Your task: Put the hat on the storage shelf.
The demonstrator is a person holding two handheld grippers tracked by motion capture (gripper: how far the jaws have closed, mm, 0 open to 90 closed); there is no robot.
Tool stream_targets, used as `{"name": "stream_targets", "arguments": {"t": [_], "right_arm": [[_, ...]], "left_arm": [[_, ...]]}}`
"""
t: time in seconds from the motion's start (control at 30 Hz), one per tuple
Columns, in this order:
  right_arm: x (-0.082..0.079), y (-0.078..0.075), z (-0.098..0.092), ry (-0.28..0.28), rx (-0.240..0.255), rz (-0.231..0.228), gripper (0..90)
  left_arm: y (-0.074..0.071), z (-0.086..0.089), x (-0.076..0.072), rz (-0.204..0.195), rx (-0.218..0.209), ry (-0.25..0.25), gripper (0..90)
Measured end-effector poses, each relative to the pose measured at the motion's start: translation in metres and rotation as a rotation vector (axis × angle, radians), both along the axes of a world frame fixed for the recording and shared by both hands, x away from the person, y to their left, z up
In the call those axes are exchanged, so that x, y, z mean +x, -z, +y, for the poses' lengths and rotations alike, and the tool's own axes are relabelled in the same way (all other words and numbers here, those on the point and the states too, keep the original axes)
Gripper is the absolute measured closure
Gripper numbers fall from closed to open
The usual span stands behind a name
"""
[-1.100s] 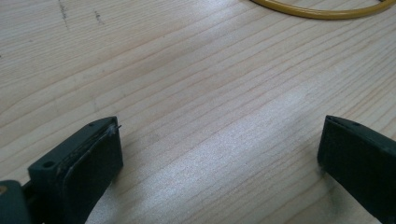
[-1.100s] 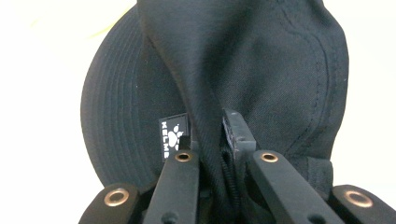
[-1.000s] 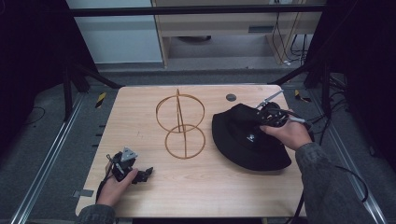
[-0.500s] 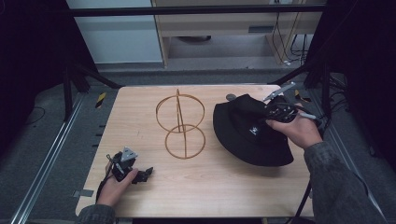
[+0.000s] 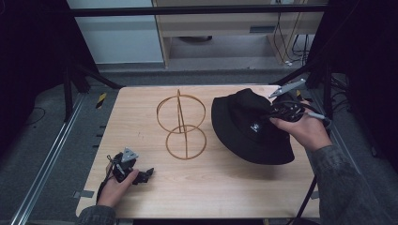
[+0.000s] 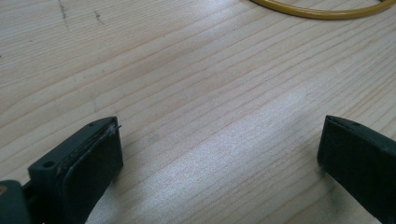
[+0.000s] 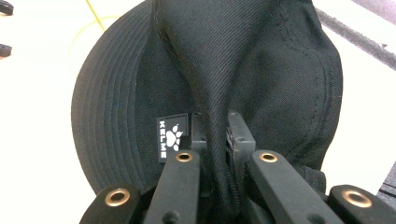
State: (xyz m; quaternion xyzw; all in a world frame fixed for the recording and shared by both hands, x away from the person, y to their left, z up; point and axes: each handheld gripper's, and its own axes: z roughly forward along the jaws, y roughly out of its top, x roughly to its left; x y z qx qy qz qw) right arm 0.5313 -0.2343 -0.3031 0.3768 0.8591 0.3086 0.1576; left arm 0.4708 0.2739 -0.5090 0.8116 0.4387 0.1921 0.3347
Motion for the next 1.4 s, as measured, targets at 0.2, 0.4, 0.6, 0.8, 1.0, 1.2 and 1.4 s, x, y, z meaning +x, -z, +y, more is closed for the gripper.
{"name": "stream_targets", "arguments": {"t": [0.2, 0.4, 0.6, 0.8, 1.0, 1.2, 1.4], "right_arm": [[-0.003, -0.005, 0.000, -0.007, 0.009, -0.008, 85.2], [-0.006, -0.008, 0.001, -0.018, 0.018, -0.018, 85.2], [-0.016, -0.016, -0.007, -0.018, 0.039, -0.044, 85.2], [-0.029, -0.026, -0.016, -0.023, 0.061, -0.075, 85.2], [-0.035, -0.033, -0.020, -0.025, 0.076, -0.091, 85.2], [-0.041, -0.043, -0.020, -0.033, 0.089, -0.118, 85.2], [-0.043, -0.056, -0.015, -0.051, 0.117, -0.134, 85.2]], "left_arm": [[0.000, 0.000, 0.000, 0.000, 0.000, 0.000, 0.0], [0.000, 0.000, 0.000, 0.000, 0.000, 0.000, 0.0], [0.000, 0.000, 0.000, 0.000, 0.000, 0.000, 0.0], [0.000, 0.000, 0.000, 0.000, 0.000, 0.000, 0.0], [0.000, 0.000, 0.000, 0.000, 0.000, 0.000, 0.0], [0.000, 0.000, 0.000, 0.000, 0.000, 0.000, 0.0], [0.000, 0.000, 0.000, 0.000, 0.000, 0.000, 0.0]]}}
